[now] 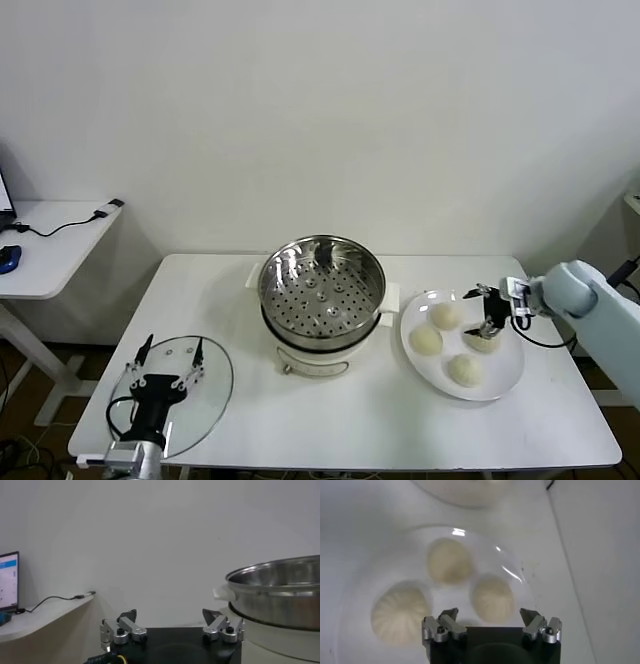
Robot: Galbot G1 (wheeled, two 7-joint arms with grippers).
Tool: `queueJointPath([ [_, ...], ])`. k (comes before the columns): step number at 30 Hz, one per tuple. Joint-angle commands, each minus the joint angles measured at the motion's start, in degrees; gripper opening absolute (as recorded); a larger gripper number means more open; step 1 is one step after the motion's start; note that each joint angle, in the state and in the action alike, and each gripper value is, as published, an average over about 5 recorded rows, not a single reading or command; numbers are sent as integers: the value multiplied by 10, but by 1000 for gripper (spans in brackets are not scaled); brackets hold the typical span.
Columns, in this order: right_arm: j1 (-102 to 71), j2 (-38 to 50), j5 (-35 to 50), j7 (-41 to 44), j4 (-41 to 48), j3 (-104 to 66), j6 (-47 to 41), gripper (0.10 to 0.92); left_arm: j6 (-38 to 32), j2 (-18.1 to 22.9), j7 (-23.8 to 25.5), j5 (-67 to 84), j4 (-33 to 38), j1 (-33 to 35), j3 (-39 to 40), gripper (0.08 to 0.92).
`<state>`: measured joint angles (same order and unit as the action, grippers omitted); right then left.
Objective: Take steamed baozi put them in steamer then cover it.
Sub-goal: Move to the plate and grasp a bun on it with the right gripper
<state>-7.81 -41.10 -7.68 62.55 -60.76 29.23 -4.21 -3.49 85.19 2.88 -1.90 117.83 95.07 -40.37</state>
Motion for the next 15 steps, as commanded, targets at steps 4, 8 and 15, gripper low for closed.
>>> queueJointPath([
  [4,188,-93,-19,64,159,226,15,823,1,1,-1,1,-1,-1,-3,823],
  [8,182,-122,-15,66,184,230,19,823,0,1,-2,1,-6,-1,-8,823],
  [15,159,-147,-17,62,209,224,23,823,0,-1,-2,2,-12,-2,-14,823],
])
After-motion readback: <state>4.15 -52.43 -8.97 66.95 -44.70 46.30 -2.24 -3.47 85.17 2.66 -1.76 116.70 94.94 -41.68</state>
